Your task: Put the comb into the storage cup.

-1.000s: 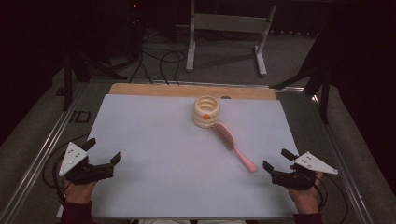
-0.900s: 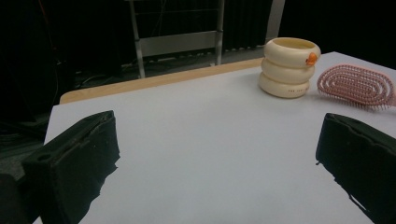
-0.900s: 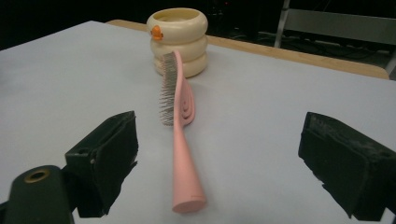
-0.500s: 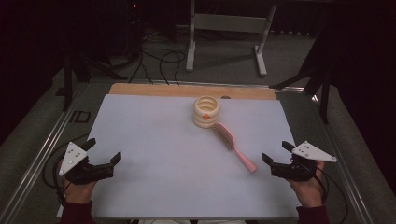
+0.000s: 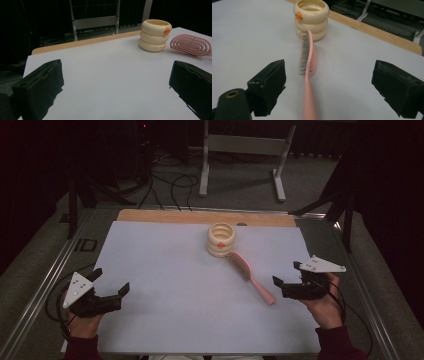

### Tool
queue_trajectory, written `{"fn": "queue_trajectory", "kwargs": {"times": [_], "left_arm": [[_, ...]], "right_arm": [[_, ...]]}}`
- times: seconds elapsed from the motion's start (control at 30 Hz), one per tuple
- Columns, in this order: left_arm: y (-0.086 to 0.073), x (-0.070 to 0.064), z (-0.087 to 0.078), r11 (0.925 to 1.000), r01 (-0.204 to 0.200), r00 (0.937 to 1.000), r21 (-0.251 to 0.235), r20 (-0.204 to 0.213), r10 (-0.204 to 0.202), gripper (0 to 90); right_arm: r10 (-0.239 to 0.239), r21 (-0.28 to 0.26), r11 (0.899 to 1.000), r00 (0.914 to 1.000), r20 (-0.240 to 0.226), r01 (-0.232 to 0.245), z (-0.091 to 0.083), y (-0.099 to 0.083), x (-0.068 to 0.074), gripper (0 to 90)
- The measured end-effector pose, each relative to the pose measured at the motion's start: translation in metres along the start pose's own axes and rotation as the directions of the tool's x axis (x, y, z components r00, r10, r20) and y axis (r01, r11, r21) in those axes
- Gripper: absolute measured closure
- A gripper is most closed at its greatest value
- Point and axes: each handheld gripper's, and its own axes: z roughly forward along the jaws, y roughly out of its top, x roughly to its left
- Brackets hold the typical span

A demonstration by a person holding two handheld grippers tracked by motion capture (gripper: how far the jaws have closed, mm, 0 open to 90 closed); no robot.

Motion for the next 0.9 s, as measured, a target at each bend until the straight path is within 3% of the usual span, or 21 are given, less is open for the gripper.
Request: {"fn": "queue_trajectory", "kwargs": {"times": [0.37, 0.77, 0.9], "left_arm": [[0.0, 0.0, 0.0, 1.0, 0.0, 1.0, 0.001, 0.0, 0.0, 0.0], [-0.001, 0.0, 0.001, 1.0, 0.001, 1.0, 0.002, 0.001, -0.001, 0.0], [-0.001, 0.0, 0.001, 1.0, 0.001, 1.0, 0.004, 0.001, -0.001, 0.0]], "right_arm": [[-0.037, 0.095, 0.995, 0.9989, -0.03, 0.039, 0.024, 0.014, 0.001, 11.8], [-0.084, 0.202, 0.975, 0.9941, -0.069, 0.096, 0.053, 0.024, 0.008, 11.6], [-0.108, 0.239, 0.963, 0.9904, -0.086, 0.126, 0.062, 0.025, 0.01, 11.6]]}}
